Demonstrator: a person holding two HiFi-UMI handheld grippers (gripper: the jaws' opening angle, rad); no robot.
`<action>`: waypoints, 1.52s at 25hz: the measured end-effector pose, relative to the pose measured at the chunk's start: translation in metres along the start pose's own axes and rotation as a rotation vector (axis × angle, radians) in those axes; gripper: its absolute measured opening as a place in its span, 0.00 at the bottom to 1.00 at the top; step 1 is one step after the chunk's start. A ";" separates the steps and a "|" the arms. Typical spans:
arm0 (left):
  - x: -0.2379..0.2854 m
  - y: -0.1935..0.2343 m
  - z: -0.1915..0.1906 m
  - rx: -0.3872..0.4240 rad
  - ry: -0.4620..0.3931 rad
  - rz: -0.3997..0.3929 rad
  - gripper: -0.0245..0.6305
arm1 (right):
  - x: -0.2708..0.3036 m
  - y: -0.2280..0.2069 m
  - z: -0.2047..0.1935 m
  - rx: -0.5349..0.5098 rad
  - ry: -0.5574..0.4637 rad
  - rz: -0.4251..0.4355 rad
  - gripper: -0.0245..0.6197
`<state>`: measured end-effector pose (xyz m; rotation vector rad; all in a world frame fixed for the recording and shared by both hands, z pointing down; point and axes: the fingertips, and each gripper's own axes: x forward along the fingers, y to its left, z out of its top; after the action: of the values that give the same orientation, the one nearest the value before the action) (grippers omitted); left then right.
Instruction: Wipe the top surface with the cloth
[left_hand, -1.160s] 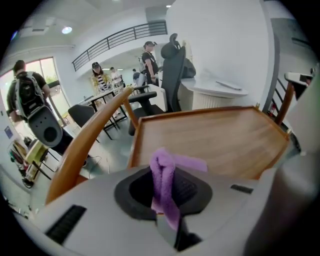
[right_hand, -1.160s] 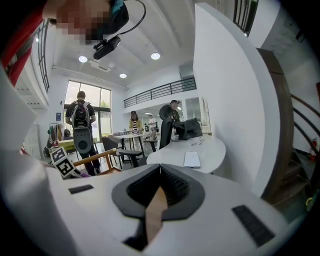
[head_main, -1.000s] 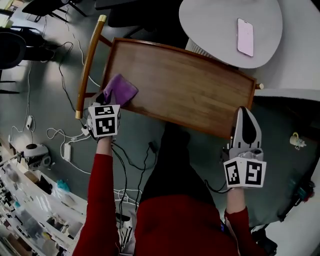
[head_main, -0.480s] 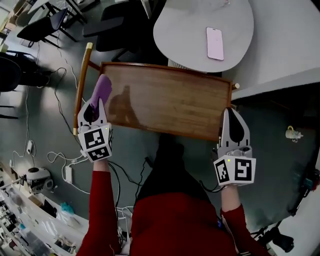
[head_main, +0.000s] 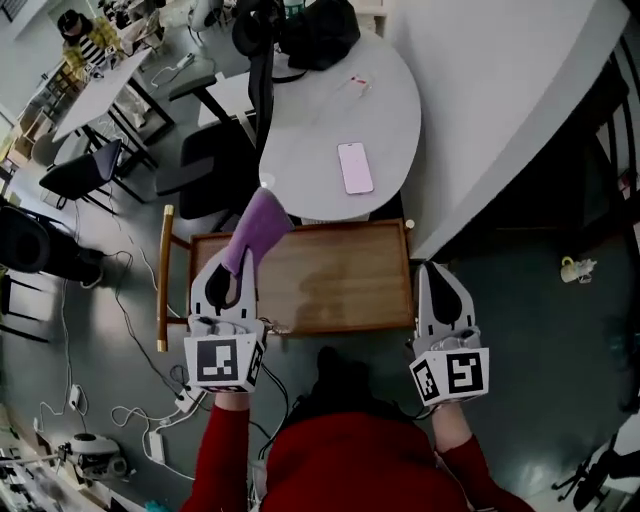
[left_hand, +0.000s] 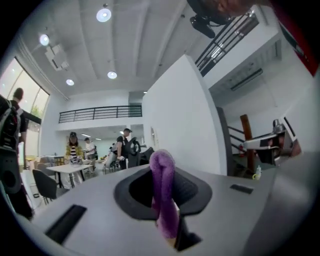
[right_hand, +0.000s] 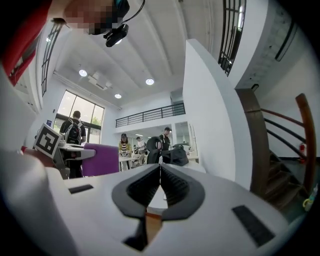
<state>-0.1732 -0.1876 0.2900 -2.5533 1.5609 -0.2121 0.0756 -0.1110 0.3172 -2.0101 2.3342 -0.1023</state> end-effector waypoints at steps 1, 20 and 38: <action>0.000 -0.021 0.006 -0.010 -0.013 -0.048 0.12 | -0.006 0.000 0.004 0.005 -0.010 -0.001 0.06; -0.041 -0.142 0.011 -0.067 -0.054 -0.256 0.12 | -0.059 0.016 0.023 0.006 -0.082 0.083 0.06; -0.050 -0.138 -0.001 -0.115 -0.021 -0.263 0.12 | -0.045 0.038 0.006 0.002 -0.030 0.128 0.06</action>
<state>-0.0758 -0.0814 0.3157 -2.8365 1.2609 -0.1251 0.0455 -0.0609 0.3077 -1.8415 2.4348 -0.0677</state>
